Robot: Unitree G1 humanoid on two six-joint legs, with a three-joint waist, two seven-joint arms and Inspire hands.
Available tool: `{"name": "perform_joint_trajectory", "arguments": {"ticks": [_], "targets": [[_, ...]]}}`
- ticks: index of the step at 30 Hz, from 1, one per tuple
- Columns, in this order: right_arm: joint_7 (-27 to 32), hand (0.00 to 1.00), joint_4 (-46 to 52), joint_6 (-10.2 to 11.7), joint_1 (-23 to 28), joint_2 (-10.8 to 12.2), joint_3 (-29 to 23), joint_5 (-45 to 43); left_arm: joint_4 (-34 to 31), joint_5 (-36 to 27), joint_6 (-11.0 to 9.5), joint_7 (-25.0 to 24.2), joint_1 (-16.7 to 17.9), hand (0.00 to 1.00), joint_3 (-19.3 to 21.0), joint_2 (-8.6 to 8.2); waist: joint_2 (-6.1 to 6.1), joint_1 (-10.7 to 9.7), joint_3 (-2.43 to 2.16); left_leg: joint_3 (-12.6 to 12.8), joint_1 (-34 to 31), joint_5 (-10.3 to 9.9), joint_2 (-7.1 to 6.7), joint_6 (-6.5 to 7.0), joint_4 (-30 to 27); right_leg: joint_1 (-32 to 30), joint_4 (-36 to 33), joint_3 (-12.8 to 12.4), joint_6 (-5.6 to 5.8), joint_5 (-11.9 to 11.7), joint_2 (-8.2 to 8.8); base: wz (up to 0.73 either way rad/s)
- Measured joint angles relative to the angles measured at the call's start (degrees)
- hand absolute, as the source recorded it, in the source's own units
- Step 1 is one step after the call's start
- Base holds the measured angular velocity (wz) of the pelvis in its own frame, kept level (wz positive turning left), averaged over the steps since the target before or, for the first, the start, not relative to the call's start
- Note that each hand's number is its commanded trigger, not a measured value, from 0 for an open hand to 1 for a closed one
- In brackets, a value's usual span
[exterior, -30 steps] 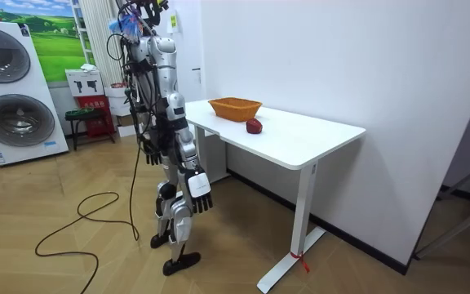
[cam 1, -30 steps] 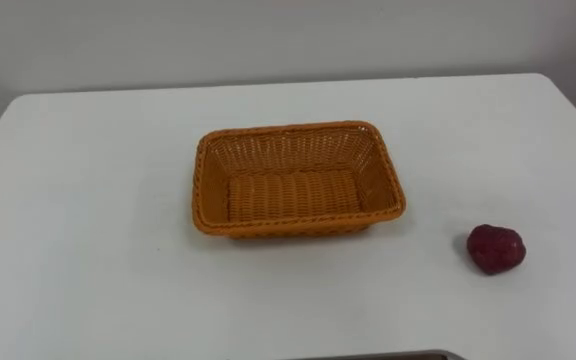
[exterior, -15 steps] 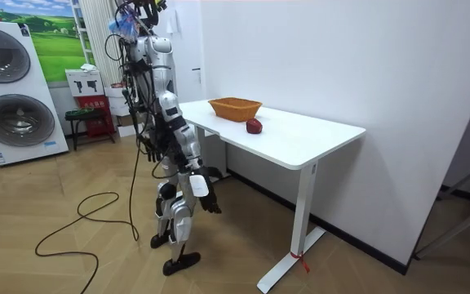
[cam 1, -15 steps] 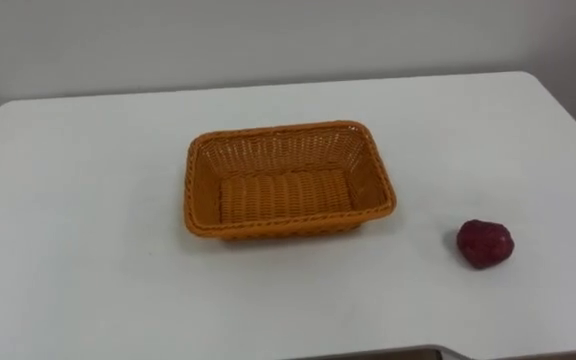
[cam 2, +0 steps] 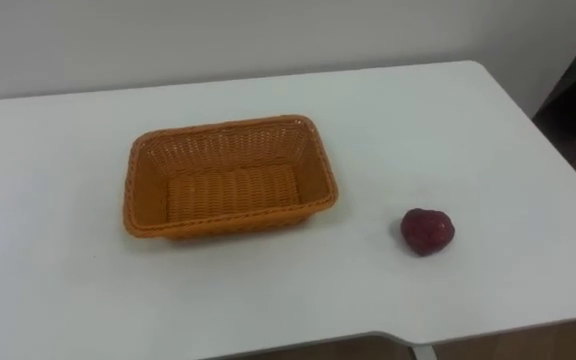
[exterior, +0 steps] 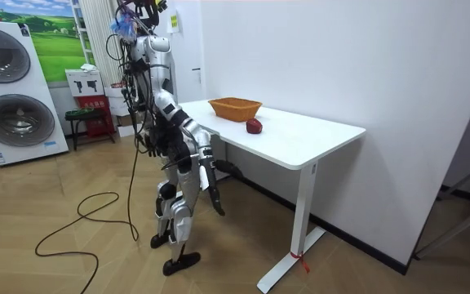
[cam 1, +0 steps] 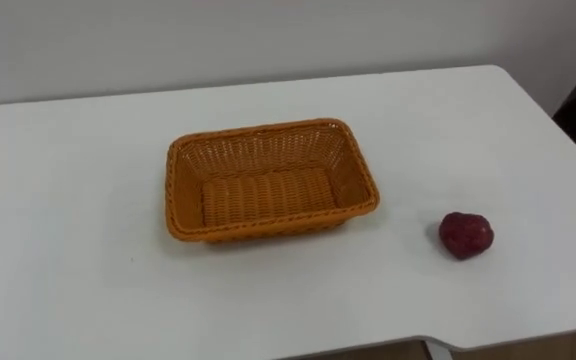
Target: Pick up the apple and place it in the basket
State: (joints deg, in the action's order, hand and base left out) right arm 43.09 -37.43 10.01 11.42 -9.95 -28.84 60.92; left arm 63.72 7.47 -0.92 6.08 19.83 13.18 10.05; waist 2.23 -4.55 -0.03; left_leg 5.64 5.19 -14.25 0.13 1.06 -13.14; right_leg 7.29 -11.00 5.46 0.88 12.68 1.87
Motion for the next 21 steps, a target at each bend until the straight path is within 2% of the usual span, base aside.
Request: {"name": "perform_joint_trajectory", "arguments": {"ticks": [2, 5, 6, 9, 11, 15, 21], "targets": [[5.42, 0.00, 6.90, 1.37, 0.06, -0.34, 0.07, -6.21, -0.07, 0.18, -0.02, 0.01, 0.00, 0.00, -0.02, -0.06, -0.45, 0.15, -0.17, 0.00, -0.68, 0.00, 0.04, 0.01, -0.19, -0.89, -0.77, -0.19, 0.00, 0.00, -0.01, 0.00], [10.72, 0.00, 13.88, 3.78, -0.22, -0.42, 0.25, -16.26, -0.27, 0.18, -0.99, 0.16, -0.05, 0.00, -0.19, -0.04, -0.76, 0.39, -0.16, -0.03, -1.01, 0.01, 0.03, 0.01, -0.23, -1.25, -0.72, -0.08, 0.00, 0.00, 0.01, 0.00], [12.40, 0.00, 15.45, 4.51, -0.29, -0.66, 0.84, -19.82, -0.24, 0.19, -1.22, 0.26, -0.13, 0.00, -0.43, -0.04, -0.76, 1.08, -0.16, -0.04, -1.02, 0.01, 0.04, 0.01, -0.26, -1.29, -0.71, -0.09, 0.00, 0.00, 0.00, 0.00], [15.13, 0.00, 18.44, 5.15, -0.07, -0.91, 2.90, -27.96, 0.37, 0.89, -1.76, 0.62, -0.35, 0.00, -1.67, -0.05, -0.79, 1.88, -0.12, 0.04, -1.16, 0.01, 0.07, 0.00, -0.39, -1.56, -0.71, -0.19, 0.00, 0.00, -0.02, -0.01], [16.95, 0.00, 21.97, 5.50, 0.02, -0.93, 5.27, -37.55, 0.43, 1.83, -1.71, 0.57, -0.60, 0.00, -2.86, -0.06, -0.78, 2.48, -0.09, 0.03, -1.75, 0.04, 0.06, 0.02, -0.34, -2.46, -0.89, -0.26, -0.01, -0.01, -0.01, 0.00], [18.02, 0.00, 26.40, 6.96, 0.09, -1.23, 8.68, -50.84, 0.48, 1.79, -1.73, 0.59, -0.91, 0.00, -4.67, -0.06, -0.42, 3.51, -0.13, 0.08, -1.70, 0.10, 0.05, 0.03, 0.14, -2.52, -0.71, -0.37, -0.01, 0.00, -0.04, 0.00], [16.52, 0.00, 31.14, 7.63, 0.80, -1.31, 14.37, -58.62, 0.67, 2.30, -1.76, 0.60, -1.31, 0.00, -5.61, 0.07, -0.15, 4.75, -0.09, 0.07, -1.74, 0.15, 0.06, -0.01, 0.39, -2.43, -0.65, 0.01, -0.01, 0.00, -0.04, -0.01]]}}
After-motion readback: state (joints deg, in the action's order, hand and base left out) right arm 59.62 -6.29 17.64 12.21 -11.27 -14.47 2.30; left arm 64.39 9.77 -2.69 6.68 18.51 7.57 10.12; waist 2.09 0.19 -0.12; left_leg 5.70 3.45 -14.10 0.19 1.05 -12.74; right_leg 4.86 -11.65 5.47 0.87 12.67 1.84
